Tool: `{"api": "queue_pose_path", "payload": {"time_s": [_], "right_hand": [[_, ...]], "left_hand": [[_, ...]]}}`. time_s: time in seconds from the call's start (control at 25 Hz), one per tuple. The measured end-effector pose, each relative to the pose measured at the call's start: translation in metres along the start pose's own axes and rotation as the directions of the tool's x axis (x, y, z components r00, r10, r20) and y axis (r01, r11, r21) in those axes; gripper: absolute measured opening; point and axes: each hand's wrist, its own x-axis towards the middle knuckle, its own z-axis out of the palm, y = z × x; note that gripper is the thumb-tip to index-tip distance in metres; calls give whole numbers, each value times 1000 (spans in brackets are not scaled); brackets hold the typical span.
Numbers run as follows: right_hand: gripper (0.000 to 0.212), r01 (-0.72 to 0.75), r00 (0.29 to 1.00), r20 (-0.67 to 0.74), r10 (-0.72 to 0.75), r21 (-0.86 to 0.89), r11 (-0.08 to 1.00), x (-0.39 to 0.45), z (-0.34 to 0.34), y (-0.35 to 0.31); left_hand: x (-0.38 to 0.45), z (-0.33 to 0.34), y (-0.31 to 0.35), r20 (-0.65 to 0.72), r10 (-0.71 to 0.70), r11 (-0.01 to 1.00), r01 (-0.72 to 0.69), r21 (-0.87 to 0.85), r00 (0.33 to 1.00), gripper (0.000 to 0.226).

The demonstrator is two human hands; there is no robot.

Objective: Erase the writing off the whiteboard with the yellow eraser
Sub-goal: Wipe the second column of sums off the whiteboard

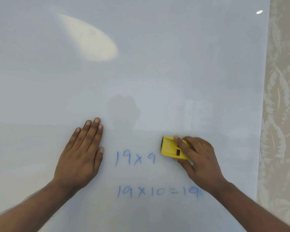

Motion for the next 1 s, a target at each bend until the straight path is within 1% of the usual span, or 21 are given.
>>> {"api": "queue_pose_path", "payload": {"time_s": [0.04,0.08,0.12,0.2,0.32,0.36,0.4,0.44,0.48,0.56,0.6,0.64,0.68,0.72,0.8,0.92,0.96,1.0], "right_hand": [[52,-49,998,-32,50,22,999,9,5,-6],[53,-66,997,-45,68,35,997,15,9,-13],[53,-50,998,-42,51,40,998,15,14,-21],[51,71,997,13,-71,36,997,-1,22,-35],[48,291,945,149,-291,26,956,-37,20,-37],[48,334,927,175,-331,18,943,-40,15,-30],[49,344,922,187,-340,7,939,-38,11,-22],[50,316,934,175,-310,-4,949,-32,7,-15],[51,246,960,138,-242,-13,969,-23,4,-10],[55,46,999,23,-46,17,999,3,3,-9],[55,-32,999,-23,33,34,999,15,6,-14],[56,-73,996,-49,75,44,996,23,11,-23],[56,-70,996,-55,72,47,996,26,16,-34],[56,-28,999,-42,30,44,999,24,22,-46],[53,126,991,37,-128,33,991,6,31,-65],[48,355,920,171,-353,19,935,-18,27,-64],[48,416,891,194,-410,9,909,-17,22,-56],[48,448,876,206,-437,-7,894,-14,17,-47]], "left_hand": [[-1,1,0,-3,0,1000,0,0,1000,61],[-2,1,0,-5,2,1000,-2,-4,1000,61],[-2,1,0,-3,5,1000,-5,-7,1000,61],[-4,1,-1,3,7,1000,-7,-6,1000,61],[-9,1,-3,21,18,1000,-18,-8,1000,62],[-11,0,-4,28,21,1000,-21,-4,999,62],[-12,0,-5,30,25,1000,-25,4,999,62],[-13,0,-5,30,27,1000,-27,9,999,62],[-14,1,-3,29,24,1000,-24,11,999,61],[-15,1,-2,26,13,1000,-14,9,1000,61],[-15,2,-2,23,11,1000,-11,10,1000,61],[-16,3,-2,23,13,1000,-13,9,1000,61],[-17,3,-3,24,16,1000,-16,7,1000,61],[-17,3,-3,27,20,1000,-20,5,999,62],[-17,3,-5,25,25,1000,-25,3,999,61],[-21,0,-9,33,59,998,-59,-4,998,61],[-23,-1,-13,39,76,997,-77,2,996,61],[-25,-1,-16,41,93,996,-94,8,995,61]]}}
